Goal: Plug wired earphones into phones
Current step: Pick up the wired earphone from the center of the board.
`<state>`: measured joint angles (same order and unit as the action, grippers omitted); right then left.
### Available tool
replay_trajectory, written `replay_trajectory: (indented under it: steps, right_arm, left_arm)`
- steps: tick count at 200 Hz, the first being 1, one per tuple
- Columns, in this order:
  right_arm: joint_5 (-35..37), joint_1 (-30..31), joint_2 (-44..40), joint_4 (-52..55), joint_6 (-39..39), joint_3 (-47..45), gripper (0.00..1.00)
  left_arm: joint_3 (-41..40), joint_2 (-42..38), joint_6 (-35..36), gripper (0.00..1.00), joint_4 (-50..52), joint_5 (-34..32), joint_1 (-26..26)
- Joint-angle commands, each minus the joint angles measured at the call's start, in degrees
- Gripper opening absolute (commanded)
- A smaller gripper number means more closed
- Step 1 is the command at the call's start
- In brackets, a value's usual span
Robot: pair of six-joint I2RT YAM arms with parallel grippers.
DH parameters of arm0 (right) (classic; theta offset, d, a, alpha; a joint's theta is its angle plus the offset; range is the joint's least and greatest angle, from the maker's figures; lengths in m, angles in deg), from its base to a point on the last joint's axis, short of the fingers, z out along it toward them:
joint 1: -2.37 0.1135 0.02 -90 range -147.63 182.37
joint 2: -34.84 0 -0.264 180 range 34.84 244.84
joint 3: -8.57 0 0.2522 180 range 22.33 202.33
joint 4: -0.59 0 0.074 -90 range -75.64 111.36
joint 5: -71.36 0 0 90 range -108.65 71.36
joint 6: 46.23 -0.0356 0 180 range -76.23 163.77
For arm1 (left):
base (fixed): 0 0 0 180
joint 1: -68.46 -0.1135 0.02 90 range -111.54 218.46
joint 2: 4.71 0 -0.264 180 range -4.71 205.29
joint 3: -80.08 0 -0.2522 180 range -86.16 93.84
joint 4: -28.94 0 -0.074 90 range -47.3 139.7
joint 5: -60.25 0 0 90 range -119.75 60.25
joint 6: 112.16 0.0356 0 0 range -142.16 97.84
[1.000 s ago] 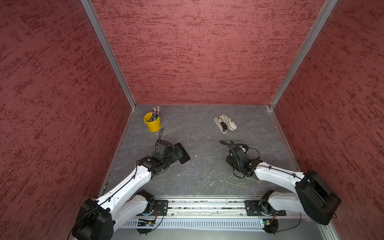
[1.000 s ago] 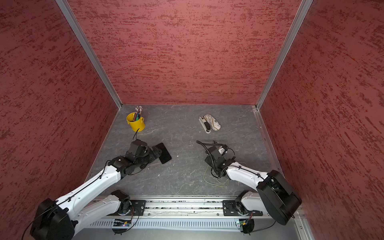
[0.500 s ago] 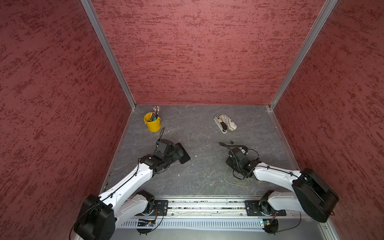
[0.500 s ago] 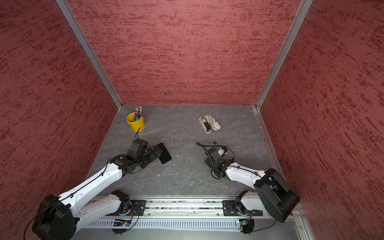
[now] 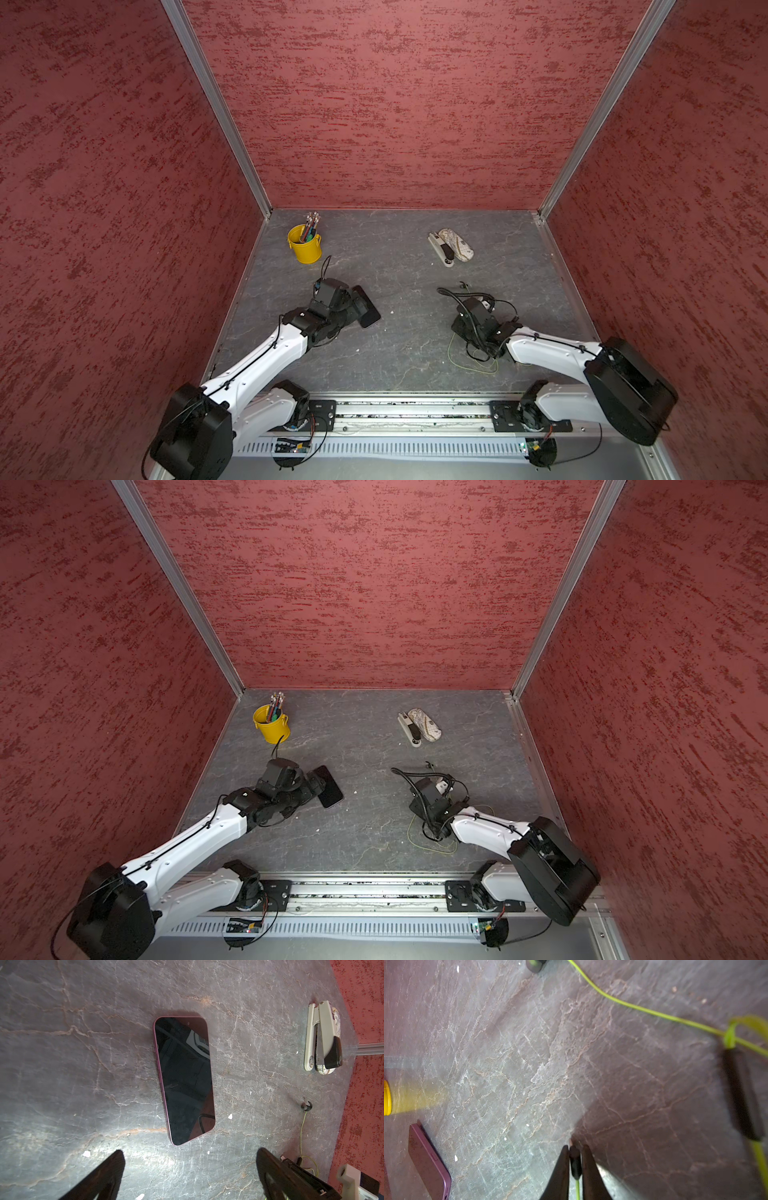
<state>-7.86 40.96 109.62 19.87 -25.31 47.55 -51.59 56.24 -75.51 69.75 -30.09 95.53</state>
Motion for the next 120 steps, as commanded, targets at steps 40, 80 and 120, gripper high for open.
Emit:
replay_trajectory:
  steps: [40,80,120]
  right_arm:
    - [1.1,0.5,-1.9,-1.3,-0.5,-1.0,0.08]
    - [0.8,0.6,-4.4,-3.4,3.8,-0.9,0.00]
    - [-1.7,0.7,-10.1,-14.2,11.1,-3.2,0.00]
  left_arm:
    - [2.2,1.8,-0.2,1.00,1.3,-0.2,0.3]
    - [4.3,3.9,-2.8,1.00,5.6,-2.3,0.4]
    - [11.1,9.0,-6.4,1.00,16.4,-11.2,2.9]
